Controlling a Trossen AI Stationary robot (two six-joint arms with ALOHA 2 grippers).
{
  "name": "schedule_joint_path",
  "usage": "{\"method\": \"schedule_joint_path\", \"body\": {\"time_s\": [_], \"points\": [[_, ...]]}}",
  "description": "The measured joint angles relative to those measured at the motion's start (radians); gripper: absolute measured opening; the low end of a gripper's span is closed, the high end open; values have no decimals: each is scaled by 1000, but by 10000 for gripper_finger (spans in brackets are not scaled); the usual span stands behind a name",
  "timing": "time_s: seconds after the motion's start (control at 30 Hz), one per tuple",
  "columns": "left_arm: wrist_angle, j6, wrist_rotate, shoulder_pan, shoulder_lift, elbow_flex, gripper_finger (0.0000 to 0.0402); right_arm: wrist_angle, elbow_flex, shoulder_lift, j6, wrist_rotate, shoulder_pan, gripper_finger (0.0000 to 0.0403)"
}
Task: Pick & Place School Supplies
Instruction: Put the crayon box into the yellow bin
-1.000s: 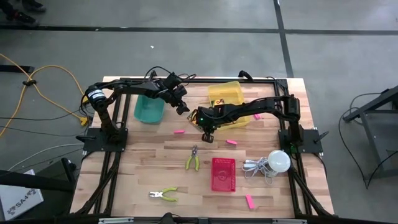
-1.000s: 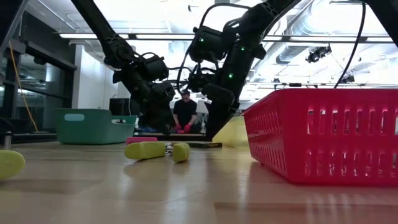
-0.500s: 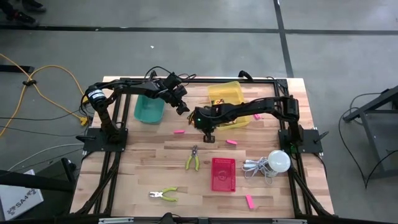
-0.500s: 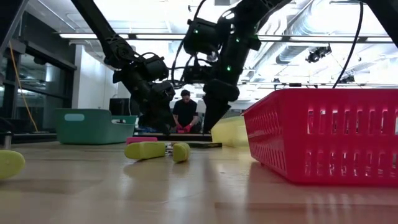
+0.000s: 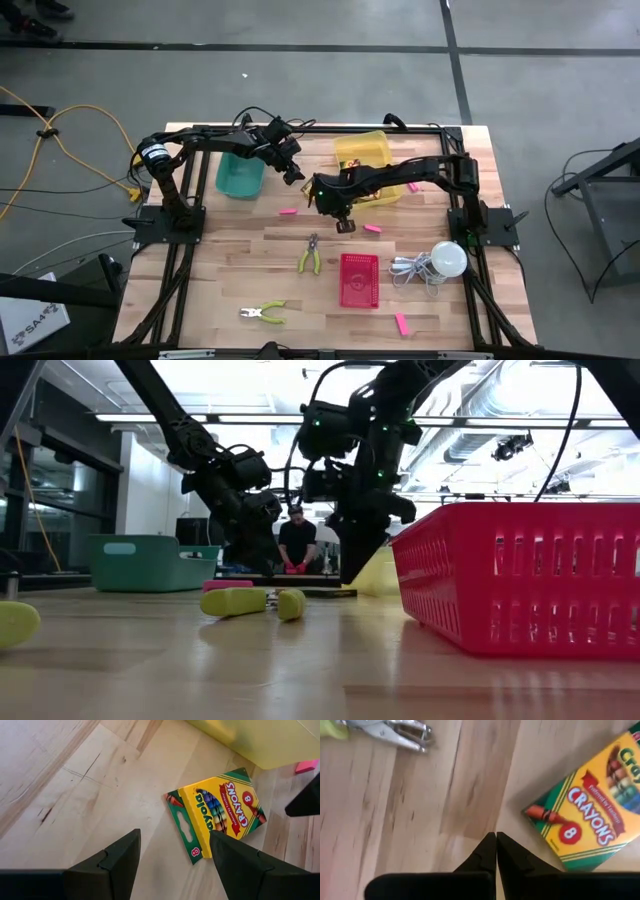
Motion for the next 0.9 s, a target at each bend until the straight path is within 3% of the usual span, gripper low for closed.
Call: {"method": "schedule_joint_path", "body": {"time_s": [0.9], "points": [[-13,6,0,0,0,0,232,96,0,60,-30,4,-59,2]]}}
